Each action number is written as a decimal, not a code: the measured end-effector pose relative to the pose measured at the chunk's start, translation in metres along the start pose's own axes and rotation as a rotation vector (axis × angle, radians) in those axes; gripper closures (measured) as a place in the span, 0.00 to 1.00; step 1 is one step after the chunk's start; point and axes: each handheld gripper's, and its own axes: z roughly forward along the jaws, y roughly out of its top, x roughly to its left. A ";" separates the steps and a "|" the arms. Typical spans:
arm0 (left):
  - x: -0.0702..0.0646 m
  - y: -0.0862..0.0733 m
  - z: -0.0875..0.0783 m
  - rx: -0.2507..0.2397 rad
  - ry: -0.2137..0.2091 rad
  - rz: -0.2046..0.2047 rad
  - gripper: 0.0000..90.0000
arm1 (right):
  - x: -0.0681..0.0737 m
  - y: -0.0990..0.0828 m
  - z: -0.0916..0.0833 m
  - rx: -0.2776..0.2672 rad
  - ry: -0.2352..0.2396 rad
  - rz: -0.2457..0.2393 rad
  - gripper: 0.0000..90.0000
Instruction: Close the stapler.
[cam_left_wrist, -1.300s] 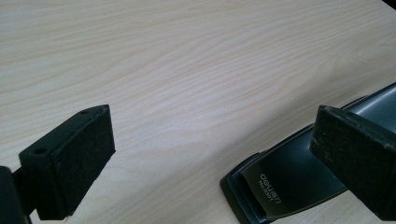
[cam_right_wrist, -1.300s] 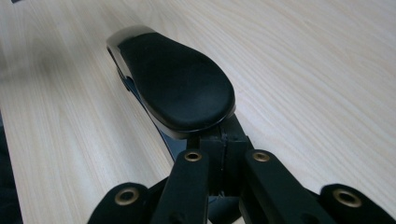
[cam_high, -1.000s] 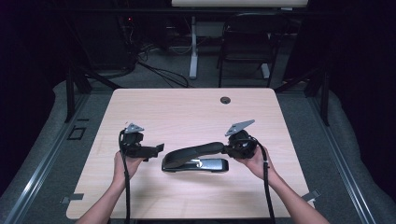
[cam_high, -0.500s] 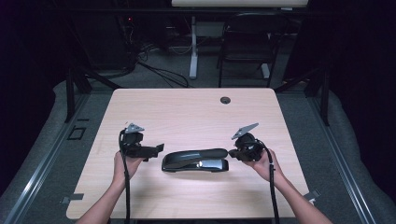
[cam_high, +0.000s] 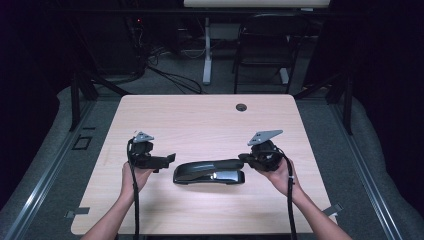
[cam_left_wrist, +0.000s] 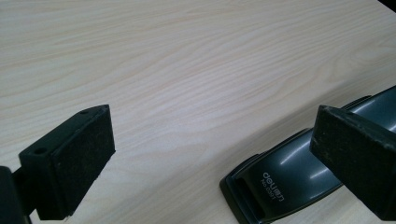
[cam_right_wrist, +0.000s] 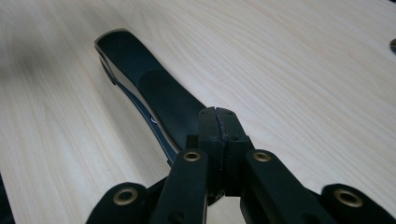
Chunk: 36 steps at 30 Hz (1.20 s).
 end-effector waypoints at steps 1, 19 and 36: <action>0.000 0.000 0.000 0.002 0.000 0.000 0.00 | 0.001 0.000 0.002 0.006 0.009 0.003 1.00; -0.002 0.000 0.002 0.013 0.001 0.008 0.00 | -0.002 -0.009 0.022 0.119 0.007 -0.014 1.00; -0.005 0.000 0.002 0.000 0.007 0.020 0.00 | -0.004 -0.013 0.030 0.159 0.014 -0.010 1.00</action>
